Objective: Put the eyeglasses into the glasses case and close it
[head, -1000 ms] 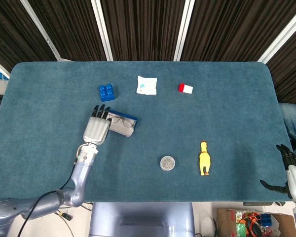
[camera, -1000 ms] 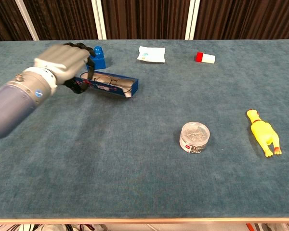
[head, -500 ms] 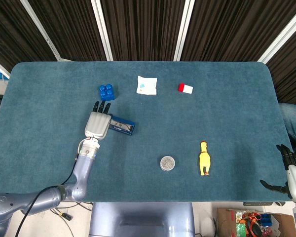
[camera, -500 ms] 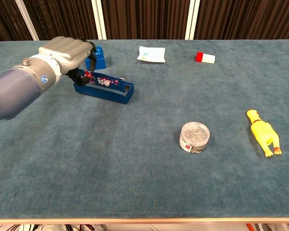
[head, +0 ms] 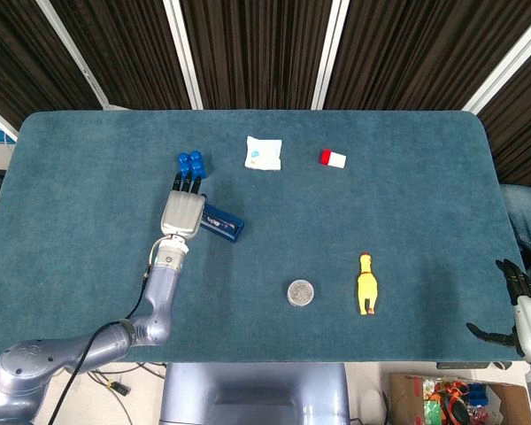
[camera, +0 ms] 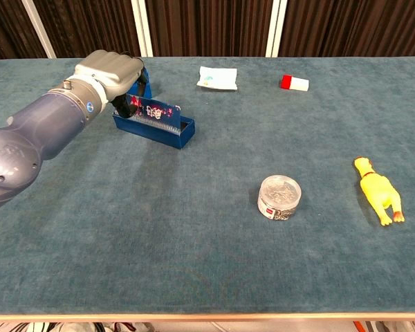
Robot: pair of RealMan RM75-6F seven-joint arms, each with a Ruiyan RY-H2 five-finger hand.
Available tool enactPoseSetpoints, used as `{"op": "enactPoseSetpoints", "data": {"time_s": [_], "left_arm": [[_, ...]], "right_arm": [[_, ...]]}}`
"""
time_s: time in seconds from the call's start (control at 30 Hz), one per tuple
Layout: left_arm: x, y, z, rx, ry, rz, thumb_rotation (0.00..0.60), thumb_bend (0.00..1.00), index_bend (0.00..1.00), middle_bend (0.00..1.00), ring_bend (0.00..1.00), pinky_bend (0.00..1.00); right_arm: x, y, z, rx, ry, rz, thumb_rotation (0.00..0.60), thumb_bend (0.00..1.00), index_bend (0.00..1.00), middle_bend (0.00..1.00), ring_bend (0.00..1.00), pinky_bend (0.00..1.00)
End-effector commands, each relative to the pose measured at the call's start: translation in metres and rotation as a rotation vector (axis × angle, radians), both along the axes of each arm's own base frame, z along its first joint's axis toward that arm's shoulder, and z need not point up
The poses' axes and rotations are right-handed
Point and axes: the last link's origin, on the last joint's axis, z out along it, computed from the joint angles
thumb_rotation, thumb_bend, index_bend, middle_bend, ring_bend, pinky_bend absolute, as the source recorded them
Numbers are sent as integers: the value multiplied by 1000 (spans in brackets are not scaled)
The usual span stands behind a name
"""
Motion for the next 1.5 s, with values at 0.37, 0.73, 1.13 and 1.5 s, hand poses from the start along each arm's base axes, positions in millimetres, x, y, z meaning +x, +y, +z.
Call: {"op": "enactPoseSetpoints", "data": {"time_s": [0.37,0.73,1.13,1.5], "left_arm": [[6,11,-15,-3,-3,7,600,415,305,104,14,72],[11,15,-23,-20,-11,33,600,363,0,64,0,57],[2,-3,21,46,-82,-13,600,324,0,52,0,46],[-43,-72,98,-24,-215,84,600,278,0,50,0,45]], "right_arm": [[0,0,0,2,-1,-3,600,102,0,0,57,186],[0,0,0,2,-2,-2,600,102,0,0,57,186],[0,0,1,-1,-2,-3,600,101,0,0,57,186],[1,0,1,-7,11,8,600,102,0,0,56,186]]}}
